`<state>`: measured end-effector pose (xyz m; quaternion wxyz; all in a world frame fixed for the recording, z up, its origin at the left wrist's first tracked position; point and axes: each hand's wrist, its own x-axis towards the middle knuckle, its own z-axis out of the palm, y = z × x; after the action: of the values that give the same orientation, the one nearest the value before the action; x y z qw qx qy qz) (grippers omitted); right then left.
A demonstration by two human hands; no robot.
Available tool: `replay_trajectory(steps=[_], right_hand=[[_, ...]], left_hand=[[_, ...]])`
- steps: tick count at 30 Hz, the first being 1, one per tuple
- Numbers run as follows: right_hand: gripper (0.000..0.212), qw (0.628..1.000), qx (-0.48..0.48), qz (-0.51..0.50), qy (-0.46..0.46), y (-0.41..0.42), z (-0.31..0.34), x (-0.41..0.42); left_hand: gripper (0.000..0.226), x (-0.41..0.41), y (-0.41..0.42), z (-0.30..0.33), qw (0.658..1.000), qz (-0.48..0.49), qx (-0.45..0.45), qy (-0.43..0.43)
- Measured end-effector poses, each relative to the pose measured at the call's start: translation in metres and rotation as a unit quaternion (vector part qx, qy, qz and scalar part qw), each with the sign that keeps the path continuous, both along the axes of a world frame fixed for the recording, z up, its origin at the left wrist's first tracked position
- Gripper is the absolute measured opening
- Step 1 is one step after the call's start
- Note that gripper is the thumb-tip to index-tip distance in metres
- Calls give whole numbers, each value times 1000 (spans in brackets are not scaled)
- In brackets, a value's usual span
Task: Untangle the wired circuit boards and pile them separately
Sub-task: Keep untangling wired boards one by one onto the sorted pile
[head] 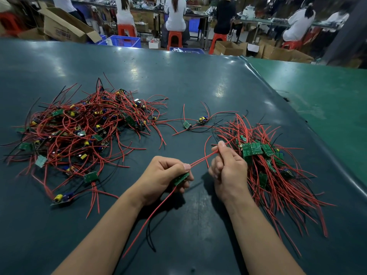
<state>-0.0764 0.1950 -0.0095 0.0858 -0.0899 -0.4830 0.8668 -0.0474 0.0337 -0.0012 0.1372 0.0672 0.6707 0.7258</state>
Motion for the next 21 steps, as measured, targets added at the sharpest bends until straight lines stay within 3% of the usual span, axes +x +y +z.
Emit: replay_trajectory(steps=[3,6,10,17,21], right_hand=[[41,999,28,14,-2,1,-2,0],[28,991,133,-9,15,3,-4,0],[17,984,170,17,43,6,-5,2],[11,997,81,-16,-14,6,-1,2],[12,994,105,-32,-20,5,-2,2]], left_hand=[[27,1,-2,-1,1000,-8,5,6],[30,2,-4,-2,1000,-15,-2,8],[24,2,-3,-1,1000,-14,-10,12],[34,4,-3,1,999,-28,-31,25],[32,4,-4,1,998,-39,-27,28]])
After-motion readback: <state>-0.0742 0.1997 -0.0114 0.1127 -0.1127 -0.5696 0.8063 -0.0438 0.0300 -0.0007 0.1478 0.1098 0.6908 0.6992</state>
